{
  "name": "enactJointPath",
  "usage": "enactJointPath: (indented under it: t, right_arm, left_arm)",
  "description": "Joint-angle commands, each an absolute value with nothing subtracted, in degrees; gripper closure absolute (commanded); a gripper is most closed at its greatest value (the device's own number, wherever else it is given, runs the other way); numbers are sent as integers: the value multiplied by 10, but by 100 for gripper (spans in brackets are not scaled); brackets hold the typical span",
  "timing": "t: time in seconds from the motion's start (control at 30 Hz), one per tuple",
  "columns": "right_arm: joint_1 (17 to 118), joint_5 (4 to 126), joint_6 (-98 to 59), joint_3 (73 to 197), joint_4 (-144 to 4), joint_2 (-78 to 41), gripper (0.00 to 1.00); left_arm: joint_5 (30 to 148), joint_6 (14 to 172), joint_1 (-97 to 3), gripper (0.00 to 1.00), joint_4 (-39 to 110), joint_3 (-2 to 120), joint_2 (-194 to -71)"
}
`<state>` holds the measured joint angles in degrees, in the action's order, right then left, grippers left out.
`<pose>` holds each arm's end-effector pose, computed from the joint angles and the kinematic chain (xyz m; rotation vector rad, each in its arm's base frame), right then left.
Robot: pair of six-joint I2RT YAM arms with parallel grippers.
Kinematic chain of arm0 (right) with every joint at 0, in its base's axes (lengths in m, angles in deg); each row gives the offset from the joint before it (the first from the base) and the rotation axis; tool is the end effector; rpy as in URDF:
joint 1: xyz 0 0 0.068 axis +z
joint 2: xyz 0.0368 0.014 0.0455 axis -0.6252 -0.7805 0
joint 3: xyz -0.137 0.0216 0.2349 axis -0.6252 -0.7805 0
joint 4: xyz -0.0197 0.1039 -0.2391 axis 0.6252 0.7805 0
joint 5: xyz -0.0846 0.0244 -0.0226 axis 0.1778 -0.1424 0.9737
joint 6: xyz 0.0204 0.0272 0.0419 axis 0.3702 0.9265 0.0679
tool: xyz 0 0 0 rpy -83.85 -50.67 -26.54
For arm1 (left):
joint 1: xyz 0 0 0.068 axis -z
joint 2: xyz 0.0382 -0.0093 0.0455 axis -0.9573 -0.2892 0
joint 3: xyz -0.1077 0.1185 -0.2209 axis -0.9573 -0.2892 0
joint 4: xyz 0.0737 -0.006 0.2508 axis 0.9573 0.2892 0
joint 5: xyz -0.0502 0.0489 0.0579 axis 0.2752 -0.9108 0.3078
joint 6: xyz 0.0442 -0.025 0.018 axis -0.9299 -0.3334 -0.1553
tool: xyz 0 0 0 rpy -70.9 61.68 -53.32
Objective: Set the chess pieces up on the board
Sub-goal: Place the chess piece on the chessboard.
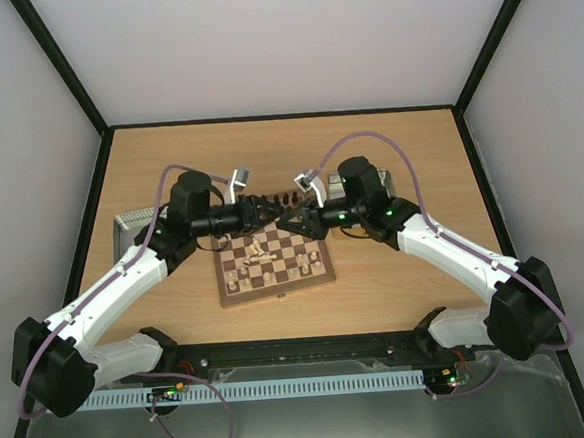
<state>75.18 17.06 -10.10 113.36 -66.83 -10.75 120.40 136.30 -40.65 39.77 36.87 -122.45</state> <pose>0.2096 0.1916 0.3027 -1.0291 1.8573 1.5318 0.2068 -0.1590 0.3161 0.1364 2.1748 -1.6205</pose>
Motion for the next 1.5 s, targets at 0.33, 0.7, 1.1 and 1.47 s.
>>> enactJointPath:
  t: [0.33, 0.7, 1.1, 1.47]
  right_arm:
    - [753, 210, -53, 1133, -714, -92, 82]
    - [754, 317, 266, 1005, -1010, -13, 43]
    - [788, 384, 462, 970, -1213, -61, 56]
    - [798, 399, 477, 983, -1185, -86, 70]
  left_arm:
    - [1219, 1362, -411, 90, 404, 361, -1222]
    - [1140, 1641, -413, 91, 238, 339, -1206]
    - [1079, 1808, -410, 91, 120, 297, -1203]
    - [1070, 1832, -409, 91, 99, 275, -1198]
